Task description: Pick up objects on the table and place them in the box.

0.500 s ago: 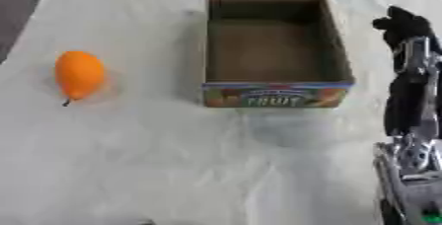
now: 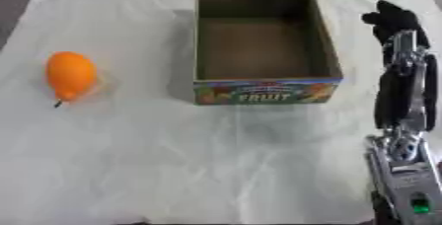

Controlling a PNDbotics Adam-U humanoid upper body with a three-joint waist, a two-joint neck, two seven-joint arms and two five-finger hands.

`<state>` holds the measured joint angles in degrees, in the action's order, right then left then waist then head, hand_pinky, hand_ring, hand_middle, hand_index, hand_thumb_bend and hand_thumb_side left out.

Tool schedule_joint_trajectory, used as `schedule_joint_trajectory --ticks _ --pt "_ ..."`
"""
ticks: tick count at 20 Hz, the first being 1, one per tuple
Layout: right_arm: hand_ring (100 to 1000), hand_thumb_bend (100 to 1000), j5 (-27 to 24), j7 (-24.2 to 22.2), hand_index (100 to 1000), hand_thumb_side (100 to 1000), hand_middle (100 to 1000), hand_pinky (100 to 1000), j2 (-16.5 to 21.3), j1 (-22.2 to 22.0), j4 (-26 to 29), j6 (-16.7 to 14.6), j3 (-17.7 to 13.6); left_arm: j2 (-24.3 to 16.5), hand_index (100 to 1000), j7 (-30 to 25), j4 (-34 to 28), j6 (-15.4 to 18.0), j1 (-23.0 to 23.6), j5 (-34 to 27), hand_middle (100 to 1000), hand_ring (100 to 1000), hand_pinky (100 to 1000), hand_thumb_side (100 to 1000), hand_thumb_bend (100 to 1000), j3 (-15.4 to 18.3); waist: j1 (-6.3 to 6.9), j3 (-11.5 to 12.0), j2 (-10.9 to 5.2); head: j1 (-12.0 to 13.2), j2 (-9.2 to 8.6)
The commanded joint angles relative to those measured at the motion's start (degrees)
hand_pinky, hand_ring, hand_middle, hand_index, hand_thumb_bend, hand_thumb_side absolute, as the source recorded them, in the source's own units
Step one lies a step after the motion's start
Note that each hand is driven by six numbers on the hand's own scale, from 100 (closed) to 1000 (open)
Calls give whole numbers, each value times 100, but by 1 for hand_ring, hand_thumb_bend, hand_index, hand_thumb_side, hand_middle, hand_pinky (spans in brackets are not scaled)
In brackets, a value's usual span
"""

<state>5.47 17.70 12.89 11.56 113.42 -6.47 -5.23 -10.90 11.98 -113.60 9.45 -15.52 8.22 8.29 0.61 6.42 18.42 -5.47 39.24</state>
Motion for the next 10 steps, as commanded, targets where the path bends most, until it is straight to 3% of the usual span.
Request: schedule_joint_trajectory --ticks 1,8,9,10 --pt "867 100 7 1 820 992 670 930 141 10 117 21 -23 -429 876 -26 -99 -167 -199 250 728 476 485 720 182 165 42 32 -141 -27 72" --pt "865 100 25 18 820 992 669 931 220 -50 117 56 -36 -1215 902 -484 -99 -474 -685 738 733 517 524 677 247 126 137 91 -222 -102 237" --pt "865 100 27 21 820 992 668 930 229 -55 117 56 -39 -1331 936 -555 -90 -533 -744 809 741 527 527 753 254 83 140 96 -230 -114 243" --pt "865 100 28 21 820 992 668 931 237 -60 117 61 -37 -1444 939 -625 -50 -597 -804 879 735 527 527 766 267 16 143 101 -237 -123 246"
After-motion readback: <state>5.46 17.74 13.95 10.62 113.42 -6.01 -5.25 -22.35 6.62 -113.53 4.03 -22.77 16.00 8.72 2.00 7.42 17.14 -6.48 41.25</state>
